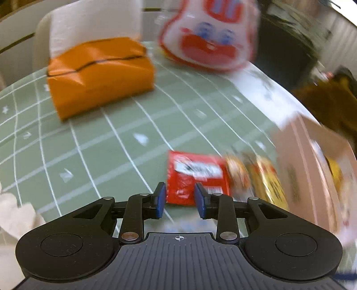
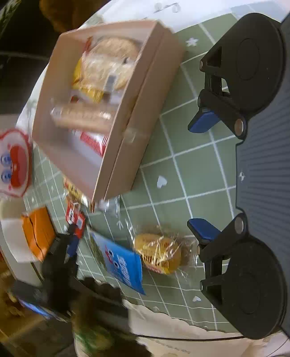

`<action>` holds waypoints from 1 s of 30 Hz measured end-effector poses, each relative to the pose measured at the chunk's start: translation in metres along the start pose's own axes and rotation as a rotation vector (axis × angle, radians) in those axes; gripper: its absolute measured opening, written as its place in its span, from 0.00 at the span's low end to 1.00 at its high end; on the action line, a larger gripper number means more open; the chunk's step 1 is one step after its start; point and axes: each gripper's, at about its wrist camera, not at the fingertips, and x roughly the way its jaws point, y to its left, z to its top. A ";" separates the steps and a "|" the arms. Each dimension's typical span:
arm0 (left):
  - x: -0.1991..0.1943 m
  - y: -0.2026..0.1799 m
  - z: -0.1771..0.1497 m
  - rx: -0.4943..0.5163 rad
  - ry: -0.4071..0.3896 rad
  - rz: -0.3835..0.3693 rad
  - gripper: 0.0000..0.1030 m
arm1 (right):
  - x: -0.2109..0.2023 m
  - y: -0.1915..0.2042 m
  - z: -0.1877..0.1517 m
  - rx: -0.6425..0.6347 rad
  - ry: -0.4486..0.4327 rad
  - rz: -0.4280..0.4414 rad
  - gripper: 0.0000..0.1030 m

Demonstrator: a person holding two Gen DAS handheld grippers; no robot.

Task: Organize snacks

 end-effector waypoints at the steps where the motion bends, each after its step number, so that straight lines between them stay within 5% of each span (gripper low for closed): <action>1: -0.004 -0.002 -0.006 0.006 0.007 -0.015 0.31 | -0.002 -0.001 -0.002 0.008 -0.003 0.000 0.82; 5: -0.024 0.011 -0.034 -0.108 0.024 -0.119 0.26 | -0.015 0.015 0.021 -0.044 -0.056 -0.004 0.82; 9: -0.064 0.018 -0.055 -0.203 -0.063 -0.072 0.27 | -0.023 0.041 0.087 -0.095 -0.078 0.051 0.83; 15: -0.101 0.029 -0.081 -0.336 -0.061 -0.085 0.27 | 0.048 0.087 0.183 -0.136 0.031 0.085 0.86; 20: -0.128 0.030 -0.116 -0.354 -0.017 -0.110 0.27 | 0.123 0.119 0.191 -0.223 0.173 -0.004 0.86; 23: -0.140 0.032 -0.134 -0.361 -0.009 -0.106 0.27 | 0.145 0.124 0.188 -0.269 0.192 -0.118 0.87; 24: -0.143 0.033 -0.139 -0.367 -0.008 -0.109 0.27 | 0.151 0.123 0.190 -0.272 0.190 -0.142 0.95; 27: -0.145 0.036 -0.150 -0.378 0.001 -0.112 0.27 | 0.153 0.114 0.190 -0.209 0.175 -0.115 1.00; 30: -0.144 0.037 -0.157 -0.386 0.018 -0.105 0.27 | 0.143 0.118 0.185 -0.215 0.149 -0.118 0.85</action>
